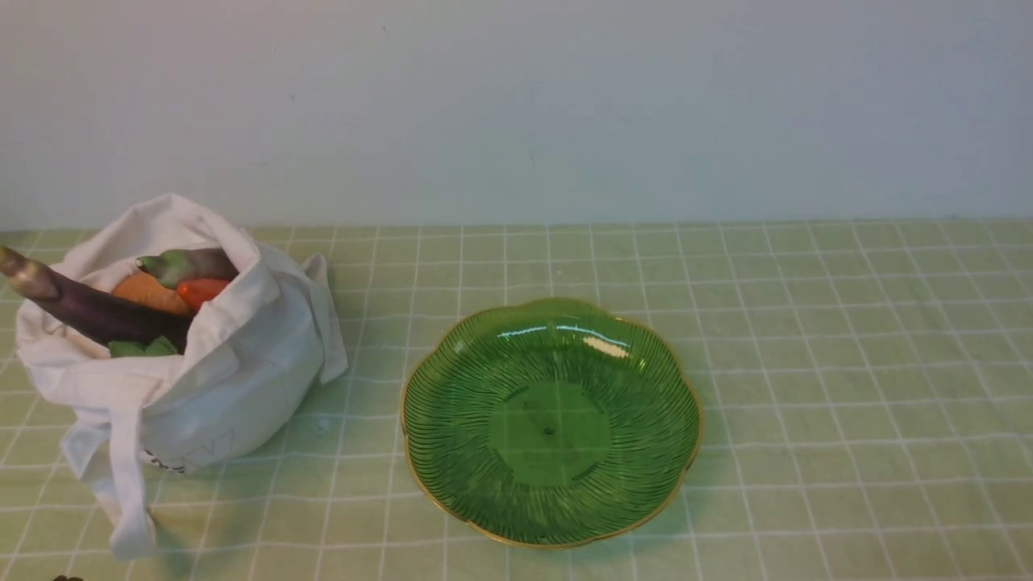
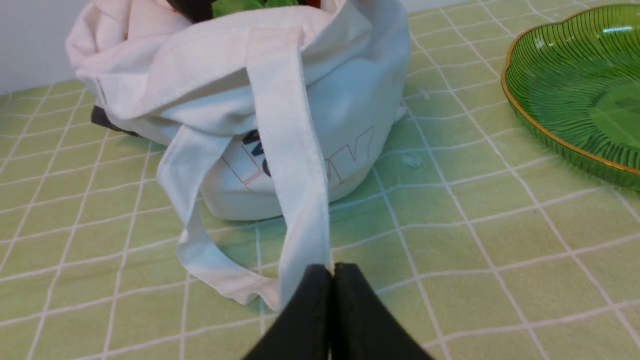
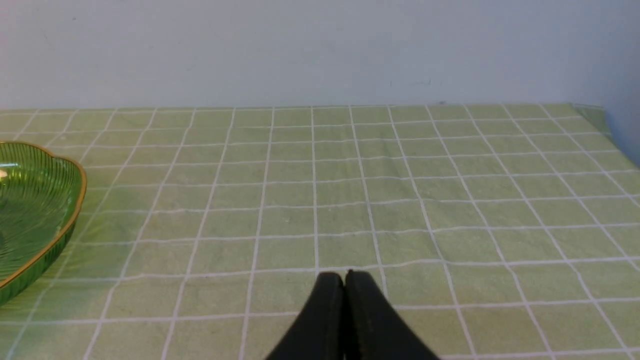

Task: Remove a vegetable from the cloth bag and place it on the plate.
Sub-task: Grab an eggplant from the bag with your left arm

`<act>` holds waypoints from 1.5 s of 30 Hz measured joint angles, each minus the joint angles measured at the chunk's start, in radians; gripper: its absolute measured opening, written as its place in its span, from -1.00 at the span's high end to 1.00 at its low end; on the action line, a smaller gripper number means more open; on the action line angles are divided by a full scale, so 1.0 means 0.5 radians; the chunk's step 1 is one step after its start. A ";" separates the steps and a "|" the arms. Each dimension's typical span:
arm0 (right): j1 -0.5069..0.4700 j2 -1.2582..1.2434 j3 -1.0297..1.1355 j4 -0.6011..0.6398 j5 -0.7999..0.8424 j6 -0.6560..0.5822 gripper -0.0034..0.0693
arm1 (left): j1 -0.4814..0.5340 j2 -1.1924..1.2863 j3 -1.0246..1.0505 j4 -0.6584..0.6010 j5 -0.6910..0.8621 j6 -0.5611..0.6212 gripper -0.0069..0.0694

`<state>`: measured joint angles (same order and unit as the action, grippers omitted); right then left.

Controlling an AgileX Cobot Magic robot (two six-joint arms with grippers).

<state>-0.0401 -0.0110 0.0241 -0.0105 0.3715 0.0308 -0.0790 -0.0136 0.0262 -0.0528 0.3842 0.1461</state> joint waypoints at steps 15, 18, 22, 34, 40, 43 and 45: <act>0.000 0.000 0.000 0.000 0.000 0.000 0.95 | -0.004 0.000 0.007 -1.100 -0.869 -0.269 0.86; 0.000 0.000 0.000 0.000 0.000 0.000 0.95 | -0.004 0.000 -0.038 -1.210 -1.361 -0.265 0.86; 0.000 0.000 0.000 0.000 0.000 0.000 0.95 | -0.004 0.042 -0.420 -1.058 -1.422 -0.024 0.86; 0.000 0.000 0.000 0.000 0.000 0.000 0.95 | -0.004 1.197 -1.509 -0.829 0.198 0.698 0.86; 0.000 0.000 0.000 0.000 0.000 0.000 0.95 | -0.004 1.827 -1.828 -0.446 1.020 0.438 0.86; 0.000 0.000 0.000 0.000 0.000 0.000 0.95 | -0.001 1.958 -1.886 -0.173 1.171 0.164 0.86; 0.000 0.000 0.000 0.000 0.000 0.000 0.95 | 0.053 1.985 -1.926 0.024 1.172 -0.127 0.85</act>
<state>-0.0401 -0.0110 0.0241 -0.0105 0.3715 0.0308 -0.0525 0.9787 -0.9368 -0.0406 0.9699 0.0827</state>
